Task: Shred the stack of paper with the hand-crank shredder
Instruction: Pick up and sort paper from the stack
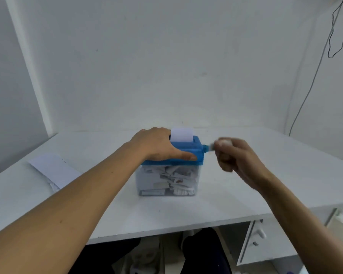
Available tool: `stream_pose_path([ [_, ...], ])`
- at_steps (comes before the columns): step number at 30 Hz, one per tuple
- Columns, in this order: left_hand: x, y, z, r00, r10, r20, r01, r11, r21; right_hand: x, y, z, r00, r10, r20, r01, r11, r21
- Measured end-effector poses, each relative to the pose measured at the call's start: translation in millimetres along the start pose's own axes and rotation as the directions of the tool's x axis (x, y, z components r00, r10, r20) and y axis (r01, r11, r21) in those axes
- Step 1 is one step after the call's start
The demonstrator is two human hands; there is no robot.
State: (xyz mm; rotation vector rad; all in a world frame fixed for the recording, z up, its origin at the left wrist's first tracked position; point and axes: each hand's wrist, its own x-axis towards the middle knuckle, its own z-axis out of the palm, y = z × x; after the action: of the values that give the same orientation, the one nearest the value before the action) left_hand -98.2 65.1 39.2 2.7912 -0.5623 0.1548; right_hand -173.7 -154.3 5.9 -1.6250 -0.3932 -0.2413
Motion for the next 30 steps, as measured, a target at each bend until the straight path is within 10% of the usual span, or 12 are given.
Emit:
stream_pose_path([
  [16, -5, 1, 3, 0.999, 0.033, -0.026, -0.033, 0.999, 0.004, 89, 45, 6, 0.902, 0.069, -0.427, -0.159, 0.971, -0.179],
  [30, -4, 2, 4, 1.0, -0.006, -0.028, 0.007, 0.999, 0.041, 7, 75, 24, 0.882, 0.316, -0.349, -0.44, 0.816, -0.375],
])
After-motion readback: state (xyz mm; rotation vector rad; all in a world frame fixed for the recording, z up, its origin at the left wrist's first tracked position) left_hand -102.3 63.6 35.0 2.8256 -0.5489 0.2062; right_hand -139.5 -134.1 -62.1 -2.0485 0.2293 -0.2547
